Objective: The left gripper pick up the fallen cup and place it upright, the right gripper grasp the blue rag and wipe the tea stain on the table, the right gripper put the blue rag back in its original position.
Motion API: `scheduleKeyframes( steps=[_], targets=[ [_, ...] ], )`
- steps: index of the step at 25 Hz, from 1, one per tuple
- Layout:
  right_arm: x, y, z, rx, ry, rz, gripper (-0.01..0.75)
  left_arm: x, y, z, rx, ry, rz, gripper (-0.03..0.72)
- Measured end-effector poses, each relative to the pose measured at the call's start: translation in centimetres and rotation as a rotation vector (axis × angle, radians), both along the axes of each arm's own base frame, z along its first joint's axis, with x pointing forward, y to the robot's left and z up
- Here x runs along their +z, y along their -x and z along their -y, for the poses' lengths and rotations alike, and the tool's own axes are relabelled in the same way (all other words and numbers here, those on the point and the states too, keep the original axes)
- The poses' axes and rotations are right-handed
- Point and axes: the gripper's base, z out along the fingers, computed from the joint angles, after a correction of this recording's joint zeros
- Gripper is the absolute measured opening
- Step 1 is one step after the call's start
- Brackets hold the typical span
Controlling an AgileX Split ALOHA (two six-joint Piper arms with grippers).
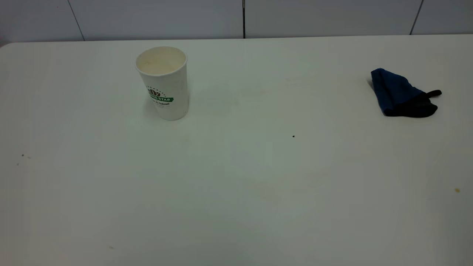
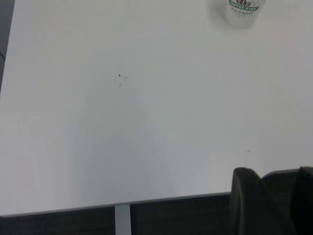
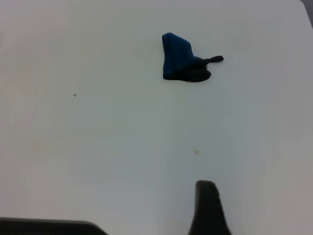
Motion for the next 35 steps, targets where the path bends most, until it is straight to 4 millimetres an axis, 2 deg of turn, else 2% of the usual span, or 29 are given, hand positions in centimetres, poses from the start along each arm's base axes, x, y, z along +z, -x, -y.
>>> scheduleKeyframes(
  steps=[7, 35],
  targets=[
    [-0.13, -0.02, -0.10, -0.044, 0.001, -0.005, 0.563, 0.00, 0.00, 0.00, 0.000, 0.000, 0.000, 0.239],
    [-0.14, -0.02, -0.45, -0.008, -0.015, -0.006, 0.561, 0.00, 0.00, 0.00, -0.001, -0.001, 0.000, 0.239]
  ],
)
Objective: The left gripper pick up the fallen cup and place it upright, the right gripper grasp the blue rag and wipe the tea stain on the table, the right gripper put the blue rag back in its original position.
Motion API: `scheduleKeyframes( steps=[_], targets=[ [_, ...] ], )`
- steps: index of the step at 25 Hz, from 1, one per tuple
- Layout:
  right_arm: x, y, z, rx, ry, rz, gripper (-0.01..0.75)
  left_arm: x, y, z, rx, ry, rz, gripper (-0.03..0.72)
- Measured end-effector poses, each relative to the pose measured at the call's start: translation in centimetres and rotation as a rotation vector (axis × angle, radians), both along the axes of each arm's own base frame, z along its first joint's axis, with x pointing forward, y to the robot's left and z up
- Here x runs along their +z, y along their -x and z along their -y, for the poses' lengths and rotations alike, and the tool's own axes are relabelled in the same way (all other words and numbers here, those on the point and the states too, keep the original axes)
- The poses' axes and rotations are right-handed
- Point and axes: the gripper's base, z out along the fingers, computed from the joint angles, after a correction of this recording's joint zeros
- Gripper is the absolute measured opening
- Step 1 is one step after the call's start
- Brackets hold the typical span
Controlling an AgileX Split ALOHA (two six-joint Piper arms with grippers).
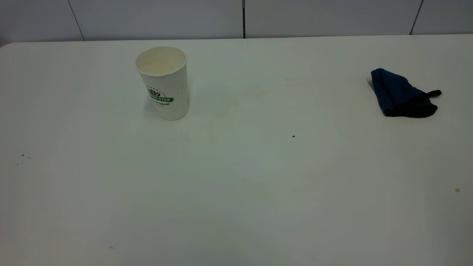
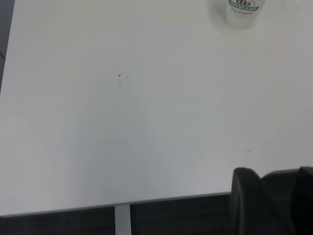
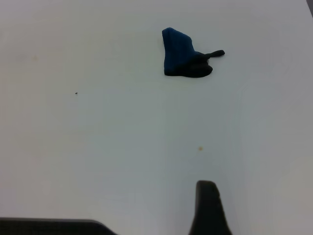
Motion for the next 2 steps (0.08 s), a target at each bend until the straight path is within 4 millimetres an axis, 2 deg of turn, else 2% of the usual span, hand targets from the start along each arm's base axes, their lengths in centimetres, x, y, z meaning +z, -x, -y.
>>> scheduleKeyframes(
  steps=[2],
  targets=[
    [0.00, 0.00, 0.00, 0.000, 0.000, 0.000, 0.561, 0.00, 0.00, 0.00, 0.000, 0.000, 0.000, 0.239]
  ],
)
